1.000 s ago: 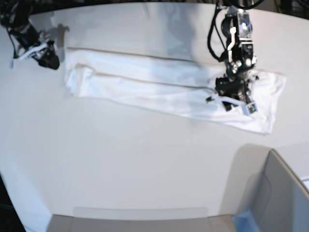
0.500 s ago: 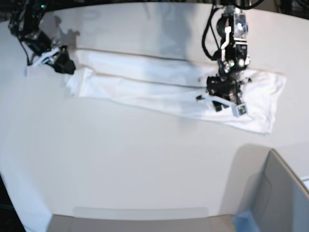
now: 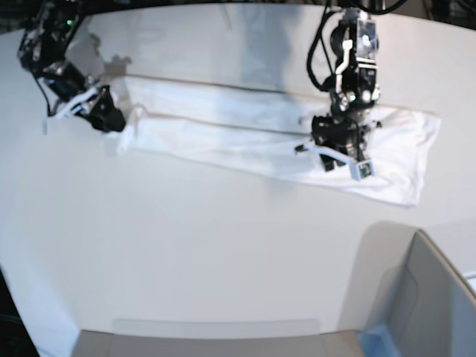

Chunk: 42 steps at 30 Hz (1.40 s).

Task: Layout the t-shirt on the table in an organized manner, then fold the t-shirt properly
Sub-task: 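Lift the strip end with the right gripper and fold it toward the left gripper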

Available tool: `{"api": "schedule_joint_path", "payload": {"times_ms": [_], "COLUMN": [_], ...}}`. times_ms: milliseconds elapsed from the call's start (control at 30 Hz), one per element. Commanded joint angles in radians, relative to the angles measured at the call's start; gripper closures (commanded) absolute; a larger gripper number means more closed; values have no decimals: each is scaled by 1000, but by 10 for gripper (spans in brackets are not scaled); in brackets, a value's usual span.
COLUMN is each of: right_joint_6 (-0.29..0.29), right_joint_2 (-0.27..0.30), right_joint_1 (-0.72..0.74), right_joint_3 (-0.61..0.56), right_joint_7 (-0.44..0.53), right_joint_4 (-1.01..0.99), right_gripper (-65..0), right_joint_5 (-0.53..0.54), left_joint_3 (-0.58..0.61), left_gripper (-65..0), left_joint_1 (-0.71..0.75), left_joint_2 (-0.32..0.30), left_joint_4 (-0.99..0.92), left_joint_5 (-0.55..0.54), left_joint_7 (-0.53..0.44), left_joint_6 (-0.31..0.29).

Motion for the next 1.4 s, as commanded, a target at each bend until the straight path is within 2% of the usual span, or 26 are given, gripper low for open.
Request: {"api": "schedule_joint_path", "payload": {"times_ms": [0, 167, 400, 467, 600, 667, 767, 933, 1233, 1367], "right_joint_6": [16, 11, 11, 11, 7, -16, -75, -179, -187, -187], "right_joint_2": [11, 13, 14, 17, 13, 10, 3, 5, 13, 43], "right_joint_1": [8, 31, 31, 39, 68, 78, 92, 97, 129, 154], "right_joint_3": [-7, -12, -16, -53, -105, -118, -138, -141, -135, -135], "right_joint_7": [13, 13, 13, 15, 18, 20, 20, 21, 21, 21], "right_joint_4": [-4, -105, -112, -110, -64, -27, 22, 74, 96, 99], "right_gripper": [-308, -308, -308, -307, -306, -298, -215, -14, 0, 0], "right_joint_5": [7, 2, 1, -8, -146, -223, -312, -372, -475, -502], "left_joint_3": [0, 0, 0, 0, 0, 0, 0, -2, -2, -8], "left_gripper": [-155, -155, -155, -155, -155, -155, -155, -155, -155, -155], "left_joint_1": [-10, -10, -10, -10, -10, -9, 10, 16, 26, 42], "left_joint_2": [-3, -3, -3, -3, -3, -3, -3, -3, -3, -3], "left_joint_4": [16, 16, 16, 16, 16, 16, 17, 20, 57, 123], "left_joint_5": [3, 3, 3, 3, 3, 3, 3, 3, 3, 3], "left_joint_7": [-21, -21, -21, -21, -21, -21, -21, -21, -18, 44], "left_joint_6": [-6, -6, -6, -6, -6, -6, -6, -6, -6, -4]}}
